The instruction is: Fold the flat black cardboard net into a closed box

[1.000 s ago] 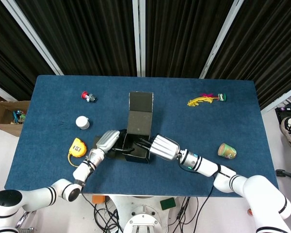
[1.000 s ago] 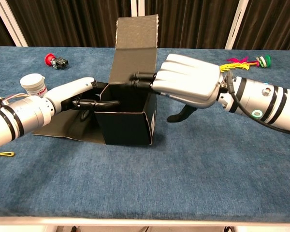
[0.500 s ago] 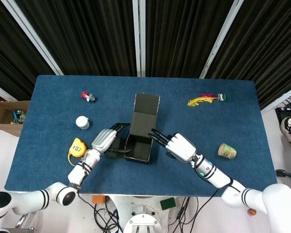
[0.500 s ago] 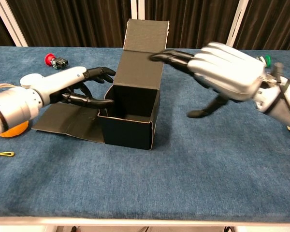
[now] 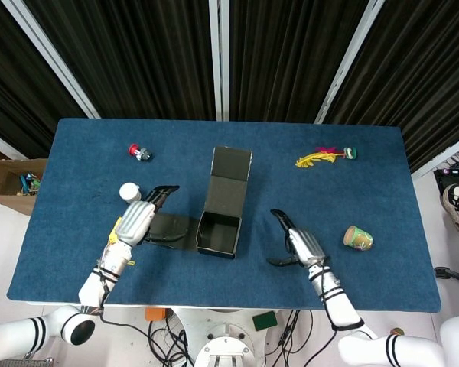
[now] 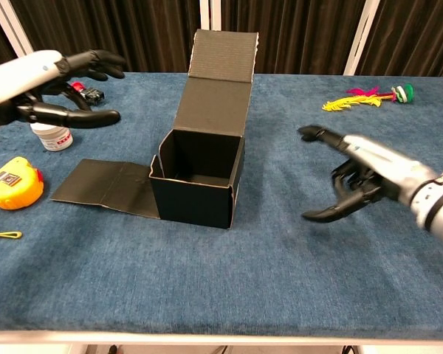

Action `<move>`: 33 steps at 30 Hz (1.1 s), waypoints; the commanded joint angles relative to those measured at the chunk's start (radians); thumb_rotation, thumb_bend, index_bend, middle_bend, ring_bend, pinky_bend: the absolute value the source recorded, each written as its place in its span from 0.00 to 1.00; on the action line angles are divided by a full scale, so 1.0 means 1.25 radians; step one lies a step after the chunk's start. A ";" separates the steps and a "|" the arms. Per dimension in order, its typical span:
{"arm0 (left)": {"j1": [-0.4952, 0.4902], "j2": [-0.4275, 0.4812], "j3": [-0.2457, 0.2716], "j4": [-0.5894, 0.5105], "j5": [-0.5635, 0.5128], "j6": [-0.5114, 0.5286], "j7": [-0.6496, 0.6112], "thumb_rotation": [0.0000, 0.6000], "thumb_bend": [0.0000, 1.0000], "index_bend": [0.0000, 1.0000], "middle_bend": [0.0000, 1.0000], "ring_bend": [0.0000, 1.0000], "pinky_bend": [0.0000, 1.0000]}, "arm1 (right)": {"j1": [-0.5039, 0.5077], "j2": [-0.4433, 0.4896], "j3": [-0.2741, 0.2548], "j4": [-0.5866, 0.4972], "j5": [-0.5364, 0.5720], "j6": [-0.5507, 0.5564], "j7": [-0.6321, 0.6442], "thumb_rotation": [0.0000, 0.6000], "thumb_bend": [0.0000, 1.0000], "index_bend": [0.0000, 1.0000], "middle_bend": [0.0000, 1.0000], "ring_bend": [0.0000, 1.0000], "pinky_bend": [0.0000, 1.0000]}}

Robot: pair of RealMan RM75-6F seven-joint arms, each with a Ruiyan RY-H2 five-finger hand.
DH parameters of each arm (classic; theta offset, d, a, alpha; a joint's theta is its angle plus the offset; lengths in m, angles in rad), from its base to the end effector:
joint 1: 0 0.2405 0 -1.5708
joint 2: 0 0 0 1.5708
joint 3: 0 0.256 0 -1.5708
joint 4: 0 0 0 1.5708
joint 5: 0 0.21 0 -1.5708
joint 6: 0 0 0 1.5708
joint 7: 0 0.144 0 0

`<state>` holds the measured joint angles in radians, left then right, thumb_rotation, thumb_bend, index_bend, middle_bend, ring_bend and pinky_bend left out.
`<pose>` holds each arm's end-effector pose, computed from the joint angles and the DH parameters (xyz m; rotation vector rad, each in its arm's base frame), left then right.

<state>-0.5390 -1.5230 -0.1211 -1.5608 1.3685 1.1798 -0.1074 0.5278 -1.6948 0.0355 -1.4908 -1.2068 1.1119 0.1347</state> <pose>-0.1719 0.2909 0.0075 -1.6359 -1.2651 -1.3252 -0.1837 -0.2577 -0.0623 1.5788 -1.5916 1.1765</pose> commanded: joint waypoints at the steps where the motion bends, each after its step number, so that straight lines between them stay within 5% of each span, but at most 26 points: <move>1: 0.012 0.015 0.005 -0.014 0.003 0.008 -0.013 0.45 0.00 0.09 0.12 0.09 0.37 | 0.023 -0.041 0.065 -0.056 0.105 -0.086 -0.015 1.00 0.00 0.00 0.02 0.68 1.00; 17: 0.054 0.064 0.012 -0.037 0.021 0.037 -0.074 0.44 0.00 0.09 0.12 0.09 0.37 | 0.134 -0.266 0.221 0.092 0.262 -0.082 -0.193 1.00 0.00 0.00 0.00 0.67 1.00; 26: 0.059 0.073 0.011 -0.043 0.030 0.035 -0.080 0.44 0.00 0.09 0.12 0.09 0.37 | 0.140 -0.262 0.287 0.137 0.277 -0.048 -0.215 1.00 0.00 0.00 0.00 0.67 1.00; 33: 0.056 0.072 0.010 -0.043 0.030 0.021 -0.080 0.45 0.00 0.08 0.12 0.09 0.37 | 0.136 -0.241 0.277 0.117 0.300 -0.105 -0.207 1.00 0.00 0.00 0.02 0.67 1.00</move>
<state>-0.4692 -1.4326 -0.1088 -1.6139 1.4062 1.2064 -0.2075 0.6973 -1.9989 0.3874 -1.3434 -0.8383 0.9953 -0.1281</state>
